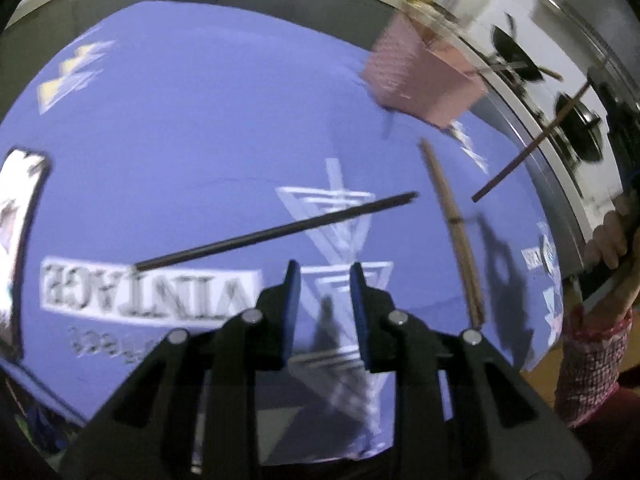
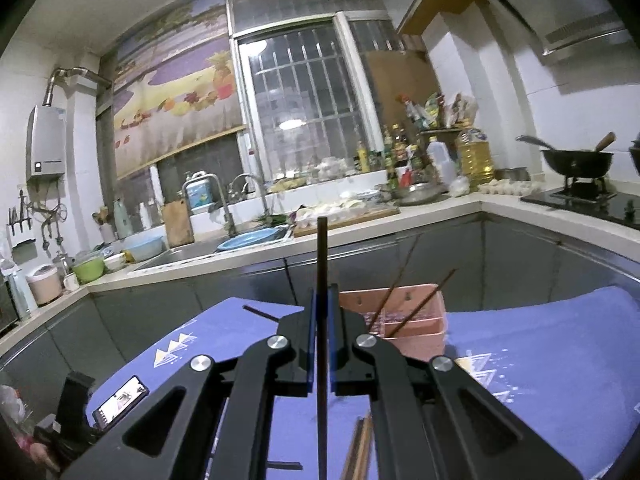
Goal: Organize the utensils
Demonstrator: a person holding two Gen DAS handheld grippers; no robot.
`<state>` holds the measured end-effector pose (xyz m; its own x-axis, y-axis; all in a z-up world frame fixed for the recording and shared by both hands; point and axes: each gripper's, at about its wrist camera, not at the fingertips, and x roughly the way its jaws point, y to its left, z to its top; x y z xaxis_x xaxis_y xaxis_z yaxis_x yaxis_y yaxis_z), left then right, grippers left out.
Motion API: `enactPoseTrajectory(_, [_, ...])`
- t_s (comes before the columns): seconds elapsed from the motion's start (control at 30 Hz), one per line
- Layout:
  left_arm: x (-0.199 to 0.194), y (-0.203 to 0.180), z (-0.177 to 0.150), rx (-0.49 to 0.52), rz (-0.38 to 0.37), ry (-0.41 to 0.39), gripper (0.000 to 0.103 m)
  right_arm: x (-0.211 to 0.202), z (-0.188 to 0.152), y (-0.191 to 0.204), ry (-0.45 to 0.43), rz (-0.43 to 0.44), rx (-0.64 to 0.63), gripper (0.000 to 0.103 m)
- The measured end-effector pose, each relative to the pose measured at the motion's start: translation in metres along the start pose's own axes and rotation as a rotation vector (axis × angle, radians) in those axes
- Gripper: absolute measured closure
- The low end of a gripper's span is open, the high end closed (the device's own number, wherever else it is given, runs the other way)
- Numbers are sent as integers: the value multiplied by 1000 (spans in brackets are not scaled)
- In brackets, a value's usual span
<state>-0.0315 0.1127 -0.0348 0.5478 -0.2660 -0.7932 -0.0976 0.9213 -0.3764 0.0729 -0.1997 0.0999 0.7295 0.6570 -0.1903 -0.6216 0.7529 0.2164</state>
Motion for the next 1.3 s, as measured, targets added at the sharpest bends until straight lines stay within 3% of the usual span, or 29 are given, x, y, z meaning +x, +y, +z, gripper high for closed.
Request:
enactPoseTrajectory(0.2, [45,-80,15,155,-69,56,78,-42,0,-19,-58,-82,9,98])
enactPoseTrajectory(0.27, [61,-106,14,209,-34,61,69,-54,-3,-27,-67,-107,14,98])
enactPoseTrajectory(0.4, [79,-139,5,294,38,69,69,-68,-12,-45,-69,-126,41,98])
enactPoseTrajectory(0.53, [92,-150,2,329,144,67,69,-74,-20,-61,-75,-114,80,98])
enactPoseTrajectory(0.77, [109,-158,-4,359,224,100,69,-86,-32,-81,-96,-87,139,98])
enactPoseTrajectory(1.13, [119,-166,-3,366,296,93,69,-87,-45,-91,-86,-66,179,97])
enactPoseTrajectory(1.3, [122,-162,1,351,288,120,68,-84,-46,-89,-92,-56,186,97])
